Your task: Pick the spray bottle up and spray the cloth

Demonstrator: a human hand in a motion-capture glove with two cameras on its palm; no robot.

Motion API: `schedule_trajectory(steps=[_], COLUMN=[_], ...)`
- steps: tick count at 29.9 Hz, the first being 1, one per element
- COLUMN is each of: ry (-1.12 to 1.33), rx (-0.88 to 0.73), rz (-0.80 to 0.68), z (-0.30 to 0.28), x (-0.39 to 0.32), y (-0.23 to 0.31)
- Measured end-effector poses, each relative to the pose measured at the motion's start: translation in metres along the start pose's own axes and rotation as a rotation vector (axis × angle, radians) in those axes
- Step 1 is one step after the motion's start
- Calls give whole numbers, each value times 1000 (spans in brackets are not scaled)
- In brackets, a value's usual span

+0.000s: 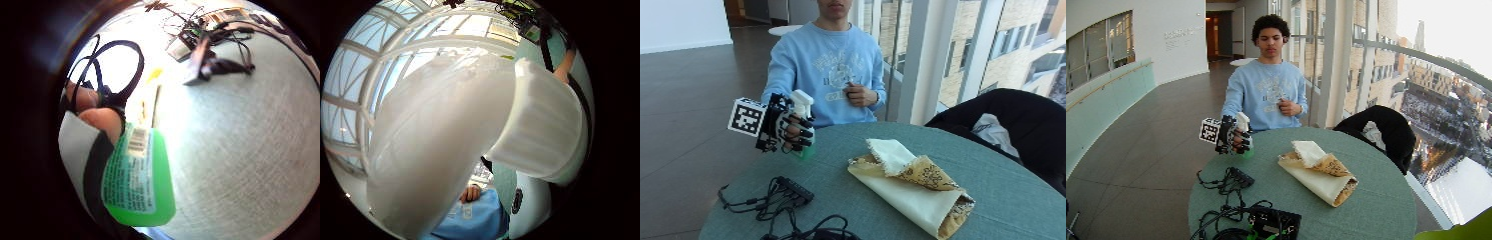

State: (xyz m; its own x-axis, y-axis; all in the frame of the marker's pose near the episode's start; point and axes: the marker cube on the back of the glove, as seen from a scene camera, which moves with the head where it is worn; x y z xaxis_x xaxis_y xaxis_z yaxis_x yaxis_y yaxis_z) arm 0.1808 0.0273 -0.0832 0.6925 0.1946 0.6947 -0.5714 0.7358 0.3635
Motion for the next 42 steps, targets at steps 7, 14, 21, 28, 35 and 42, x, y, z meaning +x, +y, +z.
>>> schedule_trajectory(steps=[7,14,21,28,35,42], ry=[154,319,441,515,561,593], rx=[-146,-298,-433,-528,-585,-619], rz=[32,-6,49,85,121,143], z=[10,34,64,91,109,117], x=[-49,-83,-99,-97,-89,-87], y=[-41,-76,-95,-99,-99,-96])
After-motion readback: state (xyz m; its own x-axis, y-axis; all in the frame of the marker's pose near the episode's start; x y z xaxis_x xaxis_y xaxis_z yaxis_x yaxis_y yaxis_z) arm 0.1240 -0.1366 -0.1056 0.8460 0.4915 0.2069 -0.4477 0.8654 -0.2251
